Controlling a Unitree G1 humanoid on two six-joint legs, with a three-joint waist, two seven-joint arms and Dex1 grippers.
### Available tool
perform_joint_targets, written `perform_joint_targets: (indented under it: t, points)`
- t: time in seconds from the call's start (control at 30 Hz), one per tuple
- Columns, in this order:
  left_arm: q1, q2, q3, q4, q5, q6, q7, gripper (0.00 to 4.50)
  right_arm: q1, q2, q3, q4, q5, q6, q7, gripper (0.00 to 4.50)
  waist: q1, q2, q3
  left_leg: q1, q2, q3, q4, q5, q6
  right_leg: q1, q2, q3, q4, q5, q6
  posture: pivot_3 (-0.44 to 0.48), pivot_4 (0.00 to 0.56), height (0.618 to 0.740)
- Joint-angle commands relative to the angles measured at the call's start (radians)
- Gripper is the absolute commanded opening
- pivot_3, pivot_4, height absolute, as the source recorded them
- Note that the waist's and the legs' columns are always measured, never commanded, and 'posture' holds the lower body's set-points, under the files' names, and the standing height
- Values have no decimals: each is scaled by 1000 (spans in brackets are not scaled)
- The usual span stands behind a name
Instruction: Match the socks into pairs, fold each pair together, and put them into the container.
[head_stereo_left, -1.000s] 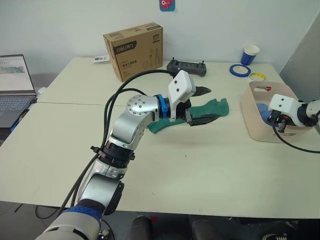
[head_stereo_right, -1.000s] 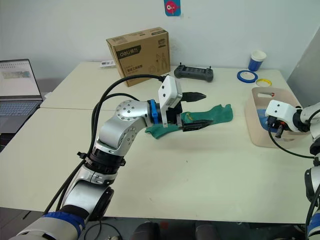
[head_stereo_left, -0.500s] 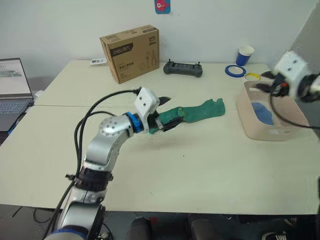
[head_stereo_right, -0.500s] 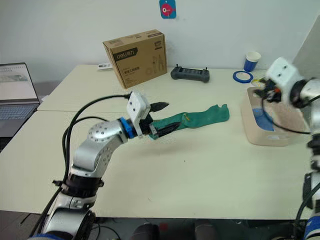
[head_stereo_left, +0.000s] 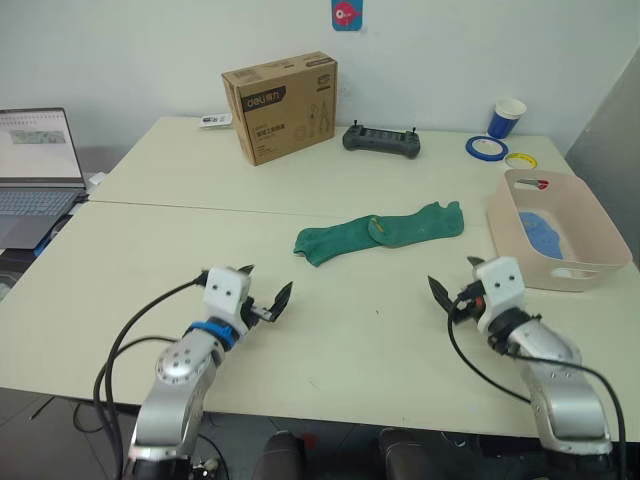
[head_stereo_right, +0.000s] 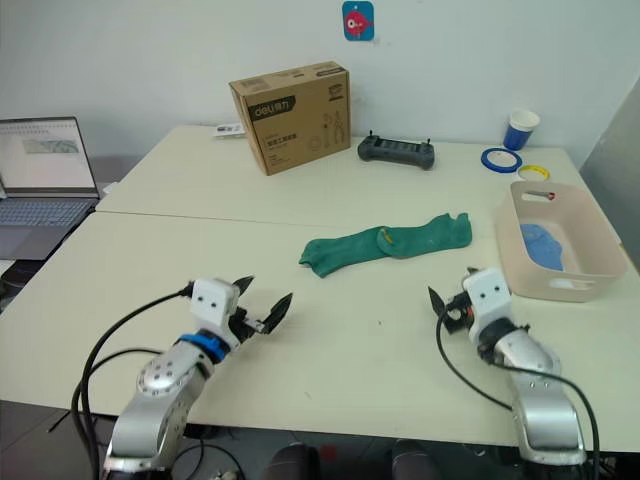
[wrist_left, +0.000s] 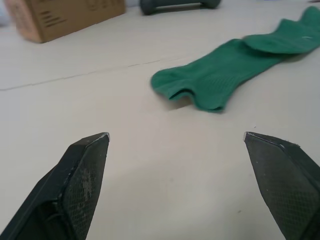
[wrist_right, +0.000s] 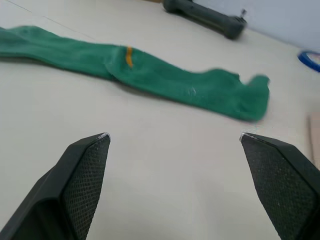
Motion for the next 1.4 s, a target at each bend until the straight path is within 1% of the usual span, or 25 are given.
perform_joint_targets:
  t: [0.03, 0.13, 0.17, 0.2, 0.27, 0.37, 0.47, 0.57, 0.63, 0.7, 0.8, 0.9, 0.93, 1.0, 1.13, 1.27, 1.4]
  points:
    - [4, -52, 18, -34, -13, -5, 70, 4500, 8, 16, 70, -8, -35, -88, -34, 4470, -1, 0, 0, 0, 0, 0, 0, 0, 0, 0, 0, 0, 0, 0, 0, 0, 150, 740]
    - [-8, -61, 20, -28, -36, 2, 62, 4500, 9, 56, 92, -15, -32, -90, -75, 4470, -4, 0, 0, 1, 1, -1, 0, 0, 0, 0, 2, 0, 1, 0, -1, 0, 150, 740]
    - [-6, -40, 49, -17, -56, -2, 41, 4500, 10, 79, 125, -27, -53, -81, -99, 4470, -4, 0, 0, 1, 1, -1, -1, 0, 0, 0, 2, -1, 1, 0, -1, 0, 150, 740]
    - [-13, -26, 25, -7, -25, 3, 44, 4500, 1, 73, 125, -9, -58, -91, -101, 4470, -5, -1, -1, 1, 1, -1, -1, 0, 0, 0, 2, -1, 0, 0, -1, 0, 150, 740]
    - [-13, -4, 18, -17, -28, 22, 29, 4500, -8, 77, 124, 10, -60, -86, -114, 4470, -5, -1, 0, 0, 1, -1, -1, 0, 0, 0, 2, -1, 0, 0, -1, 0, 150, 740]
    - [8, 24, 53, -66, -56, 54, 29, 4500, -5, 53, 141, 17, -60, -92, -94, 4470, -4, -1, -1, 0, 1, -1, -1, 0, 0, 0, 1, -1, -2, 0, -1, 0, 150, 740]
    - [15, 45, 78, -80, -73, 67, 20, 4500, -18, 42, 158, 20, -60, -91, -88, 4470, -5, -2, -1, 0, 1, -1, -2, 0, 0, 0, 1, -1, -3, 0, -1, 0, 150, 740]
    - [-2, 53, 110, -69, -87, 66, 32, 4500, -71, 36, 146, 47, -37, -81, -77, 4470, -9, -2, -1, 0, 1, -1, -2, 0, 0, 0, 2, -1, -3, 0, -1, 0, 150, 740]
    - [-6, 59, 118, -51, -87, 54, 25, 4500, -101, 29, 147, 66, -29, -84, -62, 4470, -10, -2, -1, 0, 1, 0, -2, 0, 0, 0, 1, -1, -4, 0, -1, 0, 150, 740]
    - [-3, 46, 102, -52, -77, 49, 32, 4500, -111, 9, 124, 79, -8, -90, -39, 4470, -12, -2, -1, 0, 1, -1, -2, 0, 0, 0, 1, -1, -5, 1, -1, 0, 150, 740]
    - [-18, 47, 95, 2, -81, 22, 6, 4500, -126, -5, 108, 98, -11, -98, -52, 4470, -6, -3, -1, -1, 1, 0, -2, 0, 0, 1, 1, -1, -6, 1, 0, 0, 150, 740]
    - [-50, 37, 63, 28, -61, 9, 5, 4500, -116, -37, 69, 128, -3, -132, -49, 4470, -3, -3, -1, -1, 1, -1, -3, 0, 0, 0, 1, -1, -6, 1, 0, 0, 150, 740]
    - [-58, 44, 63, 32, -65, 9, -6, 4500, -112, -43, 64, 129, 1, -138, -47, 4470, -3, -3, -1, -1, 1, 0, -2, 0, 0, 0, 1, -1, -6, 1, 0, 0, 150, 740]
    - [-83, 77, 98, 62, -92, 17, -35, 4500, -96, -53, 58, 119, 14, -141, -36, 4470, -3, -3, -1, -1, 0, 0, -2, 0, 0, 1, 1, 0, -6, 1, 0, 0, 150, 740]
    - [-120, 101, 84, 75, -122, 35, -83, 4500, -89, -111, 25, 89, 69, -130, 34, 4470, -5, -3, -1, -1, 1, 0, -4, 0, 0, 0, 2, -1, -6, 1, 0, 0, 150, 740]
    - [-164, 94, 61, 108, -108, 46, -80, 4500, -103, -167, -12, 98, 95, -126, 66, 4470, -5, -4, -1, 0, 0, 0, -3, 0, 0, 1, 1, 0, -6, 1, 1, 0, 150, 740]
    - [-248, 88, 84, 164, -140, 78, -71, 4500, -131, -169, -17, 97, 105, -117, 58, 4470, -6, -4, 0, 0, 1, 0, -3, 0, 0, 1, 1, -1, -6, 2, 1, 0, 150, 740]
